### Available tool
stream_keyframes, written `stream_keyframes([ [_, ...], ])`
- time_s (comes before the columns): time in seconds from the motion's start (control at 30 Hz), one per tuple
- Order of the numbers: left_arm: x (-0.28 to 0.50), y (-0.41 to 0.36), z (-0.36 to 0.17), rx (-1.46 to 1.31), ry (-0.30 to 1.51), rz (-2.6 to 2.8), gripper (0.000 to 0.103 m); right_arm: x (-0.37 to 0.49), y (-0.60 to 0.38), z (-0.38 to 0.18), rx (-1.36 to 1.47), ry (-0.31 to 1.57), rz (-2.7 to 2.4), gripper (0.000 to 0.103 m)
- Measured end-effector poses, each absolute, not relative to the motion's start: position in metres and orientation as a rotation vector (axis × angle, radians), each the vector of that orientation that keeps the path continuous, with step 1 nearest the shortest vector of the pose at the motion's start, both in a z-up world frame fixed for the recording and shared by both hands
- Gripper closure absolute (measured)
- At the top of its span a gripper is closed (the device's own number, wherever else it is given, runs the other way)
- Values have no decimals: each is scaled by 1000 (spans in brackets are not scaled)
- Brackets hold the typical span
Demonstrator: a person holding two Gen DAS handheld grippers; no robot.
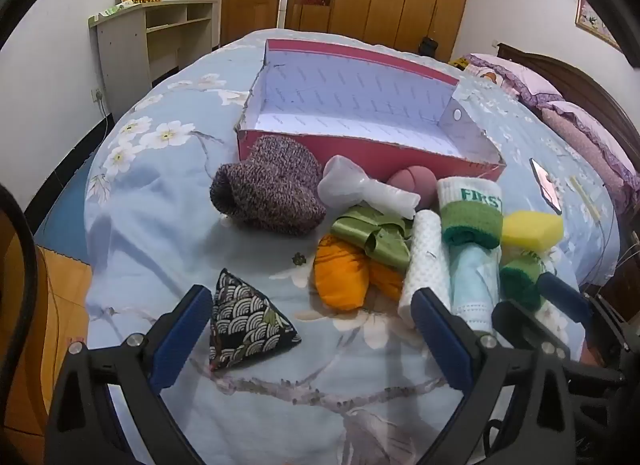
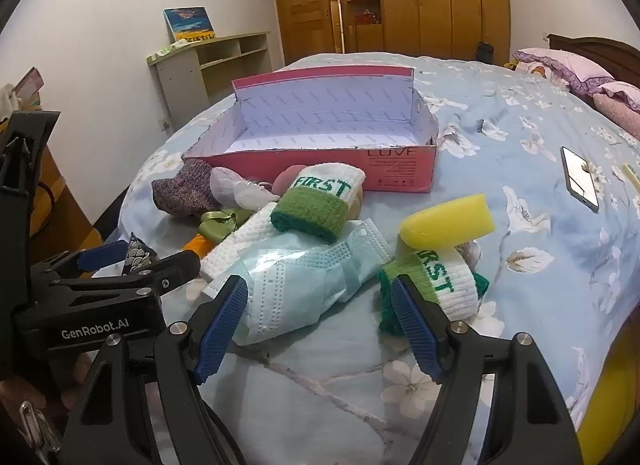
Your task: Organize soft objects
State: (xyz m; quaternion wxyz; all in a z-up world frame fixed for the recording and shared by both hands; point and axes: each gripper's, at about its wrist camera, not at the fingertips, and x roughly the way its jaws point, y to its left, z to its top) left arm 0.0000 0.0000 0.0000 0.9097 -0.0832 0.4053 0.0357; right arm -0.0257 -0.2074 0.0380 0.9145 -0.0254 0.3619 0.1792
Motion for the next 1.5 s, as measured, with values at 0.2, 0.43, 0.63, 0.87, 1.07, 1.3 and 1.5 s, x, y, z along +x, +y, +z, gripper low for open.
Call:
stream_keyframes([
  [0.2, 0, 0, 0, -174, 837, 72, 1, -25, -208, 38, -47, 747, 370, 27],
  [0.43, 0, 0, 0, -180, 833, 79, 1, -25, -207, 37, -46, 747, 372, 27],
  [0.63, -5, 0, 3, -181, 826, 78, 1, -25, -204, 36, -57, 749, 372, 27],
  [0.87, -2, 4, 2, -197, 833, 77, 1, -28, -202, 38, -72, 744, 371, 27],
  [1.07, 0, 4, 1, -198, 836, 78, 1, -27, -205, 39, -61, 742, 370, 27],
  [1.3, 0, 5, 0, -199, 836, 77, 1, -26, -206, 38, -58, 745, 370, 27],
  [1.5, -1, 5, 0, -199, 834, 76, 1, -26, -206, 38, -57, 744, 369, 27],
])
